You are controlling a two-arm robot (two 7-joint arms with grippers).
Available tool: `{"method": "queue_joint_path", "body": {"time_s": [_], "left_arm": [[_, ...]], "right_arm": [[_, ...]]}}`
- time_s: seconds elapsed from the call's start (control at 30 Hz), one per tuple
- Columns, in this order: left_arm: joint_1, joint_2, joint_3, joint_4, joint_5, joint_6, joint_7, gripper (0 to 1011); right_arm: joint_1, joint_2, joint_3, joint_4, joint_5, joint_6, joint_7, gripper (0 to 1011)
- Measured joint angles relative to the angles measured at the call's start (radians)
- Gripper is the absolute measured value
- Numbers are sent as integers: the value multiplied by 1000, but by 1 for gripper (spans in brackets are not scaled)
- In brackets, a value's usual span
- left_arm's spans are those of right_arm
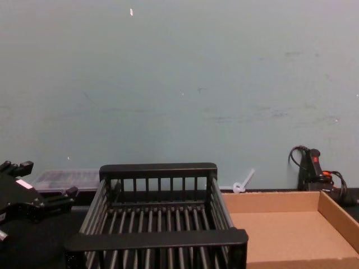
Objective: Pick up the white tape and place it into the black box , Pick up the silver tape and place it into the brown box.
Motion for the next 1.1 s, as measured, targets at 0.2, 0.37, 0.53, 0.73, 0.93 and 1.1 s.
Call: {"method": "queue_joint_path", "body": {"time_s": [0.2, 0.37, 0.53, 0.73, 0.93, 1.1], "left_arm": [[0, 0, 0, 0, 0, 0, 0, 1001], [0, 0, 0, 0, 0, 0, 0, 1001], [0, 0, 0, 0, 0, 0, 0, 1002], [0, 0, 0, 0, 0, 0, 0, 1001], [0, 0, 0, 0, 0, 0, 0, 1001], [0, 0, 0, 0, 0, 0, 0, 1001]], "right_arm": [[15, -19, -8, 28, -22, -3, 13, 1002], [27, -33, -14, 48, -39, -9, 23, 1002], [37, -49, -17, 67, -54, -10, 34, 1002], [43, -64, -16, 82, -66, -6, 44, 1002], [42, -76, -8, 86, -72, -2, 49, 1002], [38, -84, 3, 87, -74, -4, 53, 1002]]}}
